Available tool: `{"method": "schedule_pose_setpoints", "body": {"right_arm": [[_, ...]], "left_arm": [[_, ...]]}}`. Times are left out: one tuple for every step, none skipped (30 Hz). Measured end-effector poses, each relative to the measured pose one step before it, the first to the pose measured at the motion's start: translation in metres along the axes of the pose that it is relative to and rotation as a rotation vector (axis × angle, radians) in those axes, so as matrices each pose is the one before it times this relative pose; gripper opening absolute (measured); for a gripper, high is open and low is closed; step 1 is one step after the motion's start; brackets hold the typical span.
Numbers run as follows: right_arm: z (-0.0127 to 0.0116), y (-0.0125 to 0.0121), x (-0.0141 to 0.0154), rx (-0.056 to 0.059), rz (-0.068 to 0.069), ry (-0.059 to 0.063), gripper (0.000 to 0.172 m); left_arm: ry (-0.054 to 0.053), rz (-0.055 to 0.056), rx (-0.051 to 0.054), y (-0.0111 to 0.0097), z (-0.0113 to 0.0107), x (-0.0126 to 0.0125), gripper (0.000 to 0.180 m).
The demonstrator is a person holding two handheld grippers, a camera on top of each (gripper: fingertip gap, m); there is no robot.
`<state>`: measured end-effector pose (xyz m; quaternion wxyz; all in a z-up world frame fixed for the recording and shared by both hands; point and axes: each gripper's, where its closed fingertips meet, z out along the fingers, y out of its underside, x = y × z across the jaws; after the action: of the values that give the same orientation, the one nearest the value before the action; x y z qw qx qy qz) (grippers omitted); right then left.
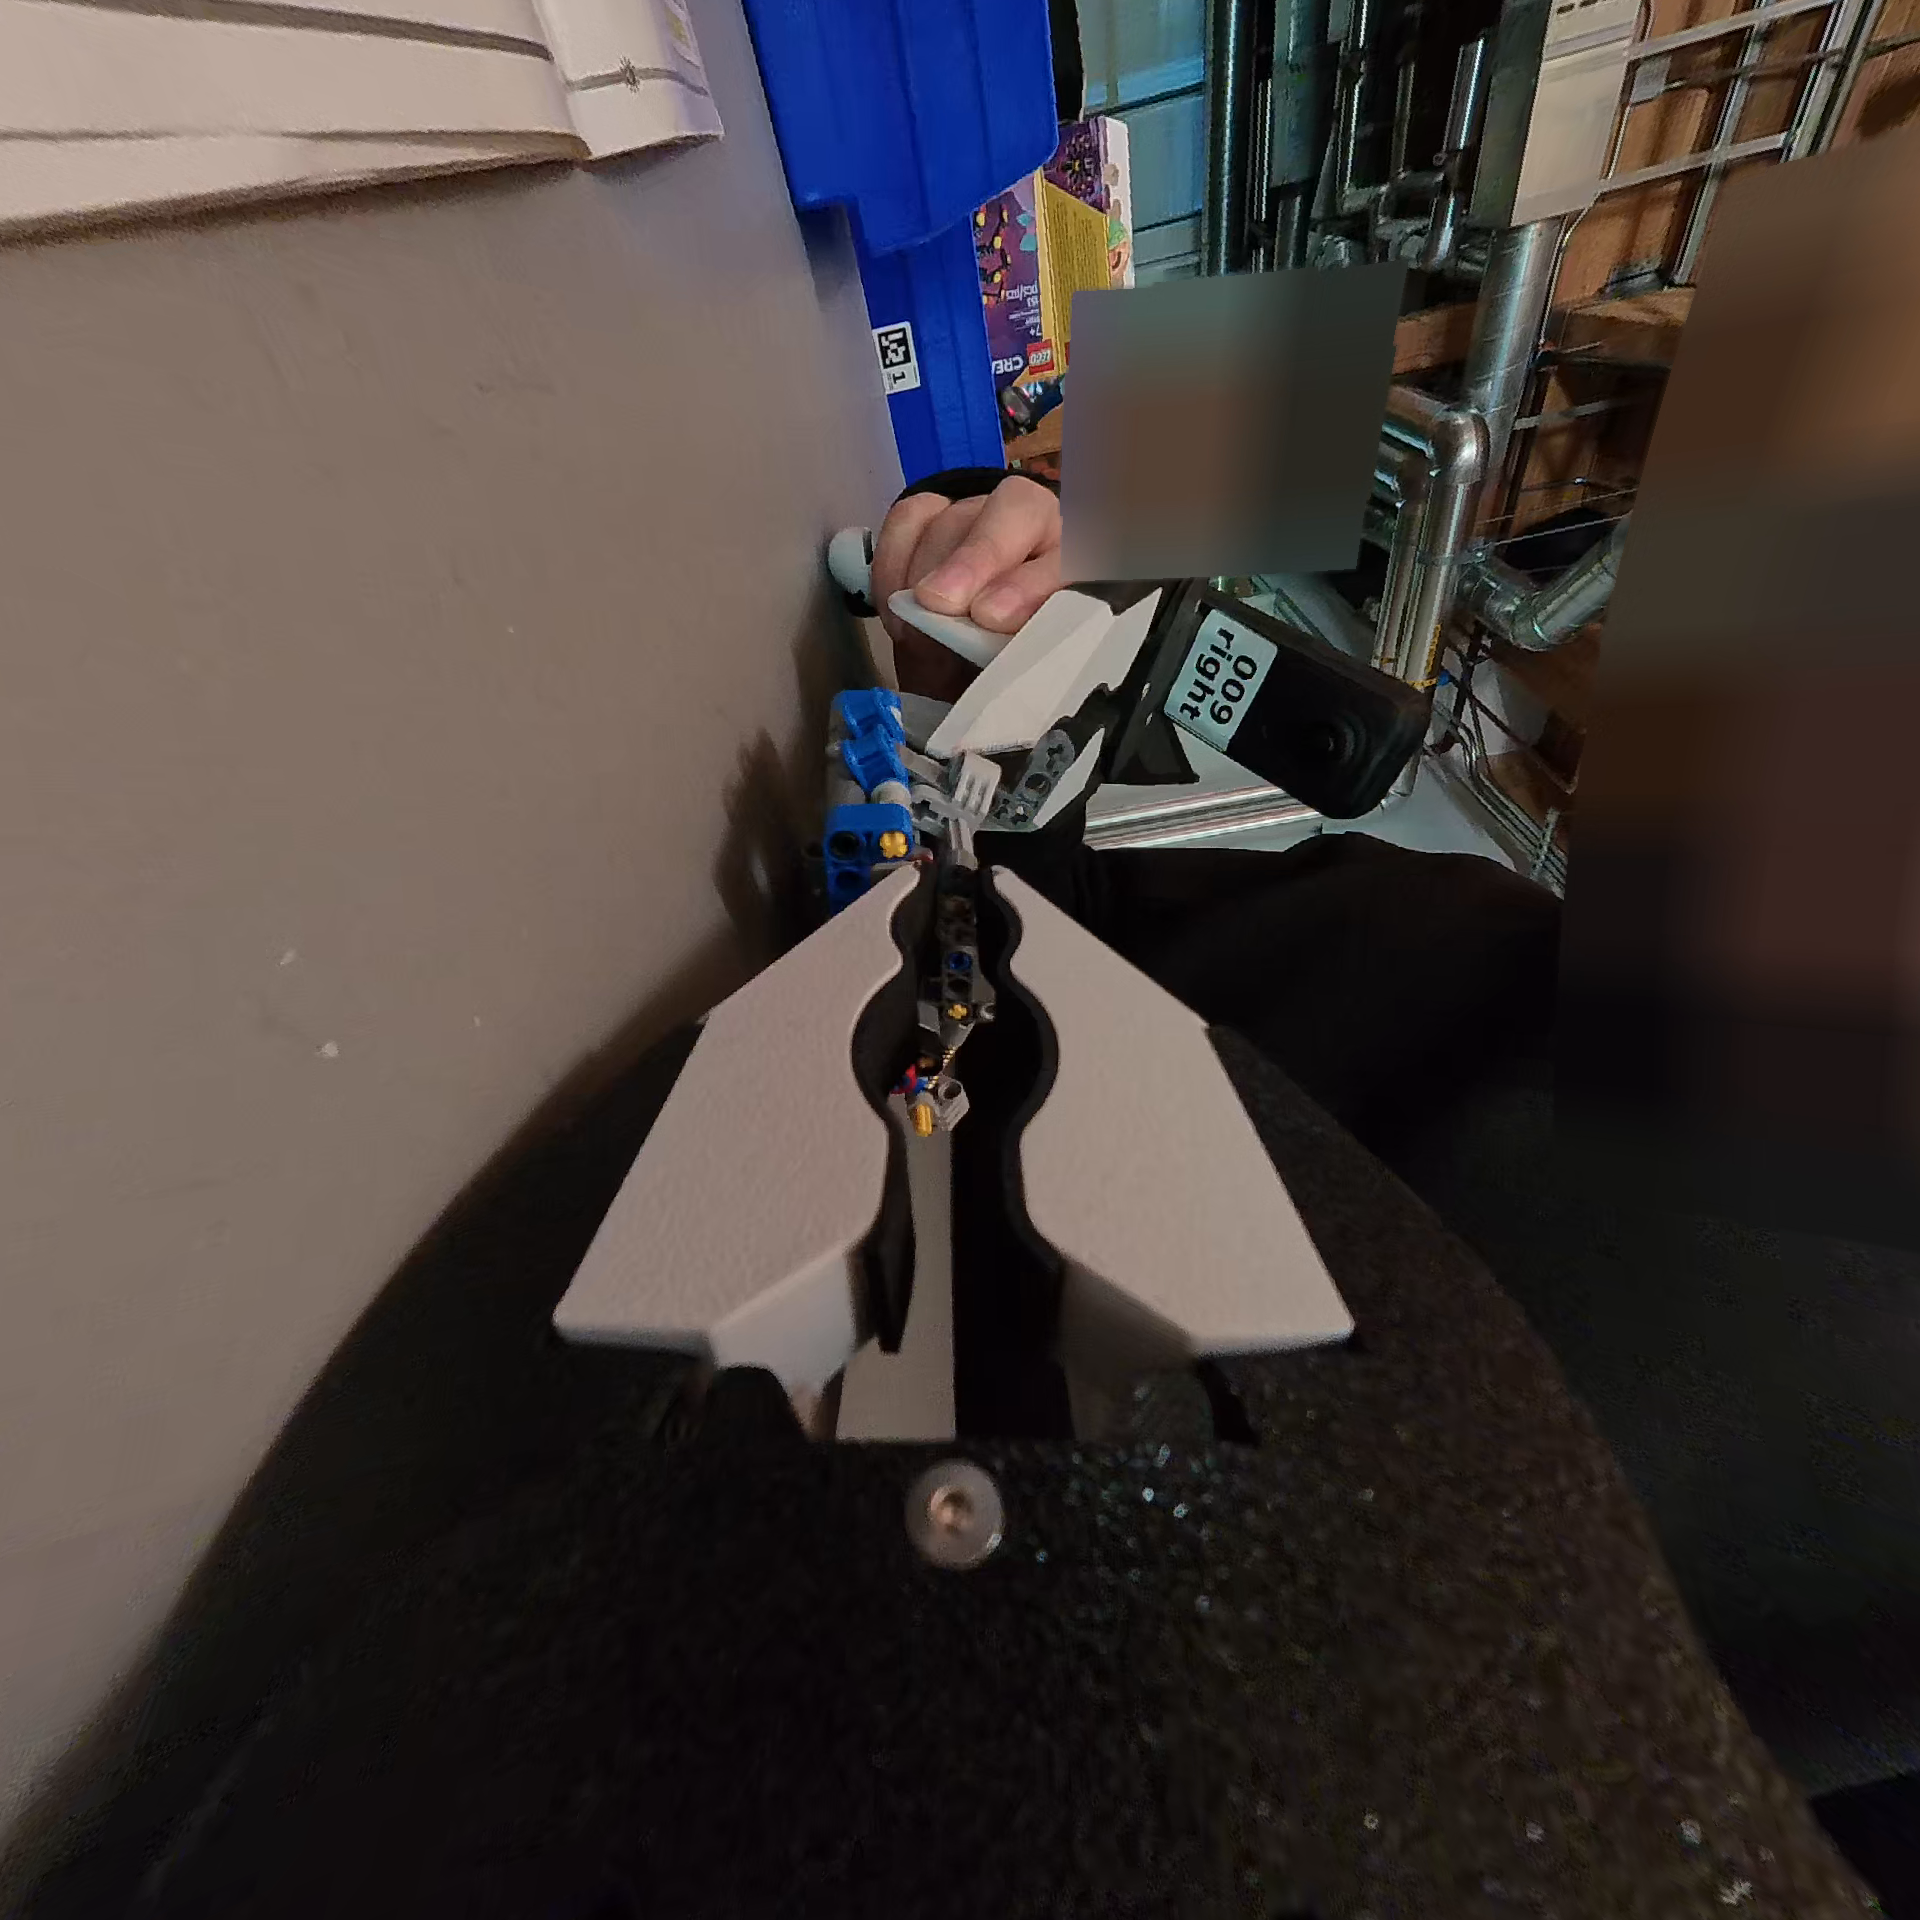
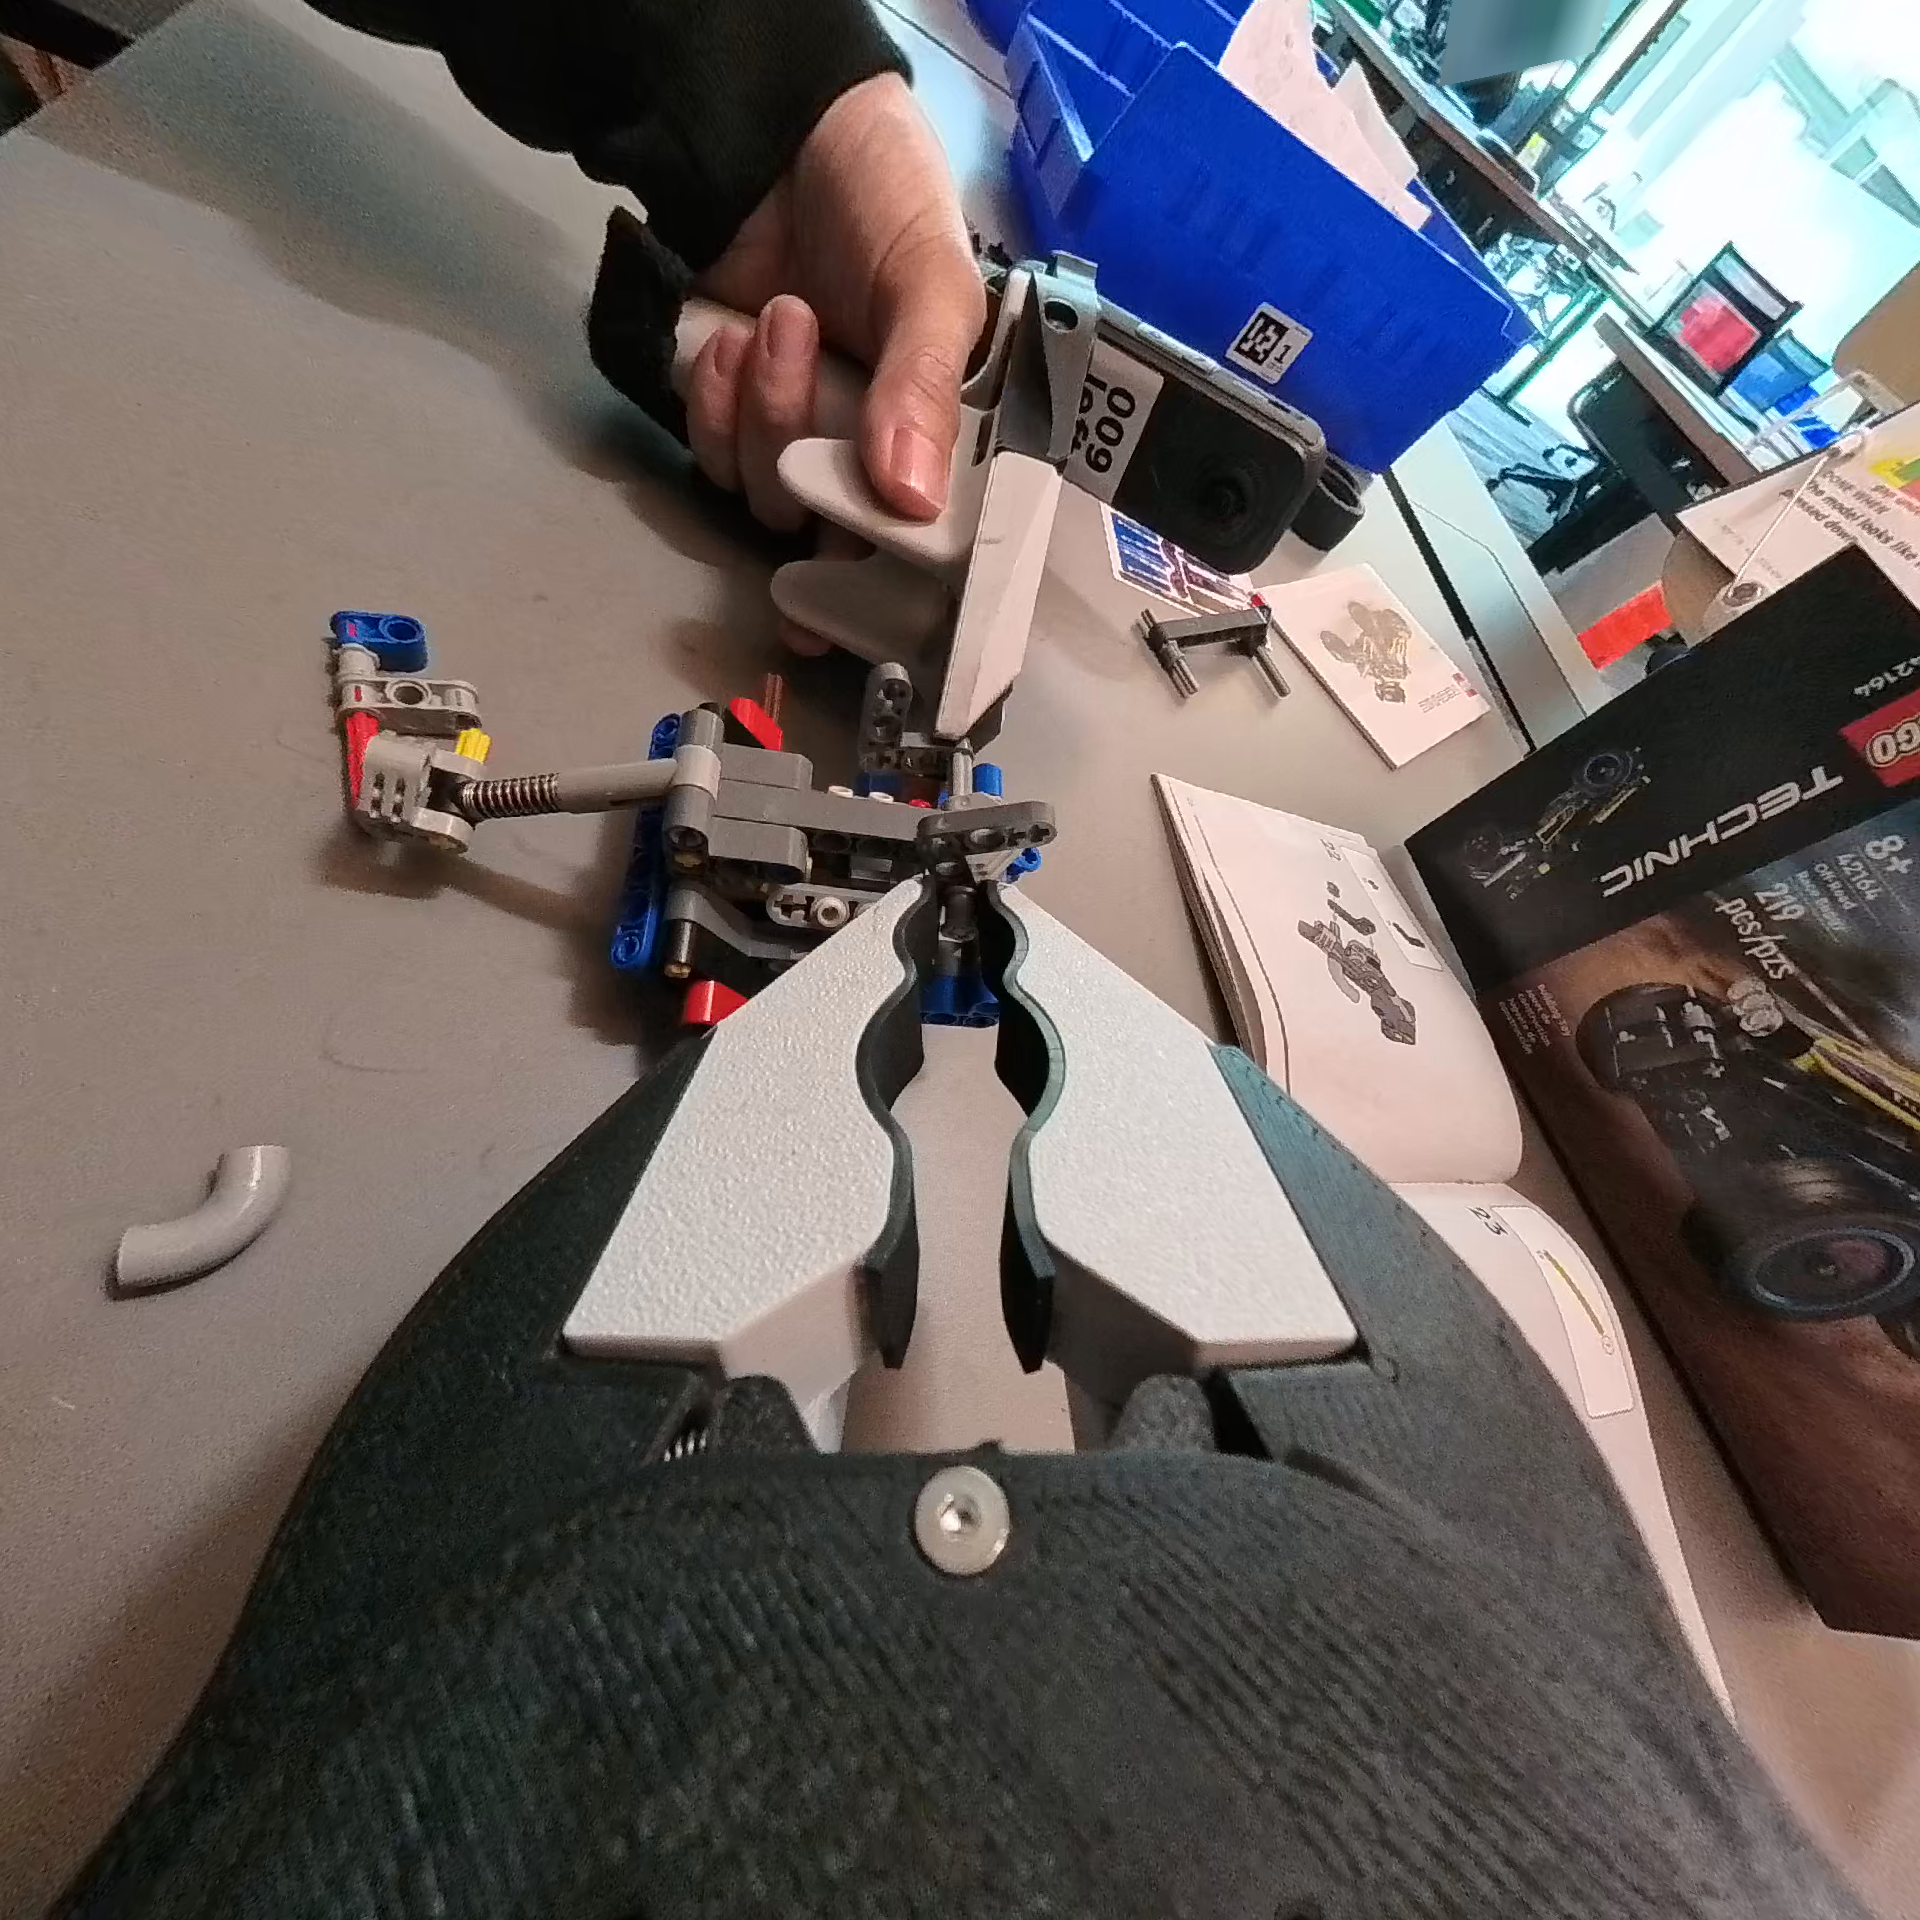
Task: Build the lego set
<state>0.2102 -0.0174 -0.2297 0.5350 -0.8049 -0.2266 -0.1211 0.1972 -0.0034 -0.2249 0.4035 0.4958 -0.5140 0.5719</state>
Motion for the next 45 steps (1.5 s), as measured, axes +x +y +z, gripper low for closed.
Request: {"method": "schedule_pose_setpoints", "body": {"right_arm": [[-0.00001, 0.00001, 0.00069, 0.0008, 0.0051, 0.0014, 0.004], [-0.00037, -0.00047, 0.00097, 0.0048, 0.0063, 0.0005, 0.004], [-0.00111, -0.00004, 0.0013, 0.0065, 0.003, 0.0009, 0.004], [-0.00245, 0.00068, 0.00309, 0.0065, 0.0083, 0.0083, 0.004], [-0.00417, 0.00165, 0.00442, 0.0062, 0.0156, 0.0118, 0.004], [-0.00561, 0.00077, 0.00525, 0.0147, 0.0234, 0.0125, 0.004], [-0.00644, -0.00291, 0.00606, 0.0378, 0.0327, 0.0142, 0.004], [-0.00697, -0.00686, 0.00564, 0.061, 0.0406, 0.0089, 0.004], [-0.0069, -0.00802, 0.00368, 0.0665, 0.0419, -0.0037, 0.004], [-0.00634, -0.0081, 0.00264, 0.065, 0.0445, -0.0091, 0.004], [-0.00553, -0.00784, 0.00245, 0.062, 0.0399, -0.0069, 0.004], [-0.0044, -0.00761, 0.00087, 0.0596, 0.0362, -0.0136, 0.005], [-0.00331, -0.00801, -0.00029, 0.0618, 0.0358, -0.0181, 0.005], [-0.00221, -0.00748, -0.00096, 0.0587, 0.0375, -0.0202, 0.005], [-0.00167, -0.00659, -0.00103, 0.0542, 0.033, -0.0186, 0.004], [-0.00111, -0.00523, -0.0012, 0.0442, 0.0248, -0.0165, 0.004], [-0.00101, -0.00391, -0.00063, 0.0336, 0.0182, -0.0116, 0.004], [-0.00105, -0.00332, -0.0005, 0.0294, 0.0109, -0.0088, 0.004], [-0.0011, -0.00365, -0.00249, 0.0327, 0.0103, -0.0212, 0.004], [-0.00076, -0.00405, -0.00422, 0.0371, 0.0201, -0.034, 0.004], [-0.00044, -0.00345, -0.00248, 0.0346, 0.0209, -0.0229, 0.004], [-0.00043, -0.00307, -0.00124, 0.0311, 0.0074, -0.0113, 0.005], [-0.00064, -0.00237, -0.00114, 0.0242, 0.0032, -0.0108, 0.005], [-0.00057, -0.00195, -0.00231, 0.0197, 0.0074, -0.0186, 0.005], [-0.00036, -0.00202, -0.00316, 0.0192, 0.0103, -0.0246, 0.005], [0.00015, -0.00261, -0.00314, 0.0219, -0.0018, -0.0183, 0.005], [0.00036, -0.0037, -0.00342, 0.0246, -0.0133, -0.0169, 0.005], [0.00001, -0.00512, -0.00414, 0.0293, -0.0106, -0.0213, 0.004], [-0.00011, -0.00537, -0.00462, 0.0293, -0.0056, -0.0268, 0.005], [0.00032, -0.00391, -0.00297, 0.0171, -0.0128, -0.0132, 0.004], [0.00081, -0.00217, -0.00271, 0.0028, -0.0232, -0.0078, 0.005], [0.00139, -0.00103, -0.00398, -0.007, -0.0164, -0.0183, 0.005], [0.00182, 0.00005, -0.00365, -0.0148, -0.0121, -0.0172, 0.005], [0.0016, 0.00085, -0.00181, -0.0139, -0.0147, -0.0057, 0.004], [0.00118, 0.00118, -0.00146, -0.0109, -0.0037, -0.006, 0.004], [0.00106, 0.00085, -0.00214, -0.0055, 0.0037, -0.0121, 0.005], [0.00088, 0.00032, -0.00159, -0.0014, 0.0008, -0.0086, 0.005], [0.00055, -0.00053, -0.00067, 0.0035, -0.0019, -0.0028, 0.004], [0.00034, -0.00097, -0.00058, 0.0053, 0.0018, -0.0038, 0.004], [0.00018, -0.00091, -0.00135, 0.0036, 0.0014, -0.0083, 0.005], [0.00032, -0.00016, -0.00133, -0.0004, 0.0001, -0.0075, 0.005], [0.00034, 0.0002, -0.00029, -0.0016, -0.0011, -0.0012, 0.005], [0.00008, 0.00016, 0.00028, 0.0004, 0.0027, 0.0012, 0.005], [-0.00024, -0.00032, 0.00013, 0.0045, 0.0046, -0.0013, 0.005], [-0.00036, -0.00099, 0.00024, 0.0089, 0.0042, 0.0003, 0.005]], "left_arm": [[0.001, 0.0001, 0.0052, -0.0006, -0.00026, 0.00005, 0.003], [0.0086, 0.001, 0.0058, -0.00077, -0.00053, 0.00123, 0.004], [0.0256, 0.0066, 0.0112, -0.0016, -0.00162, 0.00401, 0.003], [0.0379, 0.009, 0.0231, -0.00302, -0.00302, 0.00596, 0.003], [0.029, 0.0082, 0.029, -0.00361, -0.00354, 0.00478, 0.004], [0.0117, 0.0075, 0.0233, -0.00274, -0.00269, 0.00218, 0.004], [0.0057, 0.0114, 0.0088, -0.00079, -0.00085, 0.00151, 0.004], [-0.0083, 0.0116, -0.0032, 0.00099, 0.00054, -0.00049, 0.004], [-0.0187, 0.0096, -0.0083, 0.00159, 0.00119, -0.00214, 0.003], [-0.014, 0.0084, -0.0131, 0.0022, 0.00146, -0.00143, 0.003], [-0.0092, 0.0056, -0.0117, 0.00198, 0.00104, -0.001, 0.003], [-0.0124, 0.0, -0.0061, 0.0011, 0.00053, -0.00183, 0.004], [-0.0065, -0.0017, -0.0053, 0.0007, 0.00056, -0.00105, 0.004], [0.0006, -0.0006, -0.0056, 0.00075, 0.00043, 0.00008, 0.004], [0.0003, 0.0002, -0.0016, 0.00017, 0.0001, 0.0, 0.004], [0.0001, 0.0018, 0.0022, -0.00022, -0.00017, 0.00014, 0.004], [0.0043, 0.0034, 0.0009, 0.00002, -0.00028, 0.00073, 0.004], [0.0043, 0.0035, -0.0003, 0.0003, -0.00018, 0.00085, 0.004], [0.0006, 0.0032, 0.0005, -0.00001, -0.00008, 0.0003, 0.004], [-0.002, 0.0027, 0.0001, 0.00009, -0.00002, -0.00013, 0.004], [-0.0016, 0.0027, -0.003, 0.00053, 0.00028, -0.0001, 0.004], [-0.0018, 0.0036, -0.004, 0.00073, 0.00029, 0.00004, 0.004], [-0.0019, 0.0035, -0.0027, 0.00054, 0.00018, -0.00007, 0.004], [-0.0006, 0.0026, -0.0026, 0.00045, 0.0002, 0.00006, 0.004], [0.0023, 0.0022, -0.0029, 0.00047, 0.00008, 0.00049, 0.004], [0.0019, 0.0014, -0.0004, 0.00012, -0.00004, 0.00029, 0.004], [-0.0002, 0.0003, 0.0014, -0.00016, -0.00021, -0.00003, 0.004], [-0.0016, 0.0001, -0.0008, 0.00012, 0.00004, -0.00022, 0.003], [-0.0018, 0.0018, -0.0033, 0.00049, 0.00027, -0.00017, 0.003], [-0.0028, 0.0038, -0.0027, 0.0005, 0.00029, -0.00012, 0.003], [-0.0022, 0.0042, -0.0012, 0.00035, 0.00018, -0.00003, 0.004], [0.0011, 0.0037, 0.0002, 0.00011, -0.00013, 0.00036, 0.004], [0.0035, 0.0012, 0.0019, -0.00028, -0.00018, 0.00062, 0.004], [0.003, -0.0014, 0.0039, -0.00061, -0.00043, 0.00031, 0.004], [0.0025, -0.0015, 0.0035, -0.00054, -0.00035, 0.00025, 0.004], [0.0035, 0.0001, 0.0001, -0.00004, -0.00009, 0.00048, 0.004], [0.0005, -0.0002, -0.0024, 0.00039, 0.00013, 0.00008, 0.004], [-0.0028, -0.0009, -0.0035, 0.00043, 0.00028, -0.00048, 0.004], [-0.0019, 0.0, -0.0049, 0.00073, 0.00046, -0.00028, 0.004], [-0.0011, 0.0008, -0.0038, 0.0005, 0.00024, -0.00014, 0.003], [-0.0022, 0.0004, -0.001, 0.00014, 0.00013, -0.00024, 0.003], [-0.0019, 0.0002, 0.0006, 0.00001, 0.00002, -0.00024, 0.003], [-0.0002, 0.0009, 0.0004, -0.00009, 0.00003, 0.00001, 0.003], [-0.0008, 0.0009, 0.0007, -0.00006, -0.00006, -0.00005, 0.003], [-0.002, 0.0005, 0.0011, -0.00011, -0.00003, -0.0002, 0.003]]}}
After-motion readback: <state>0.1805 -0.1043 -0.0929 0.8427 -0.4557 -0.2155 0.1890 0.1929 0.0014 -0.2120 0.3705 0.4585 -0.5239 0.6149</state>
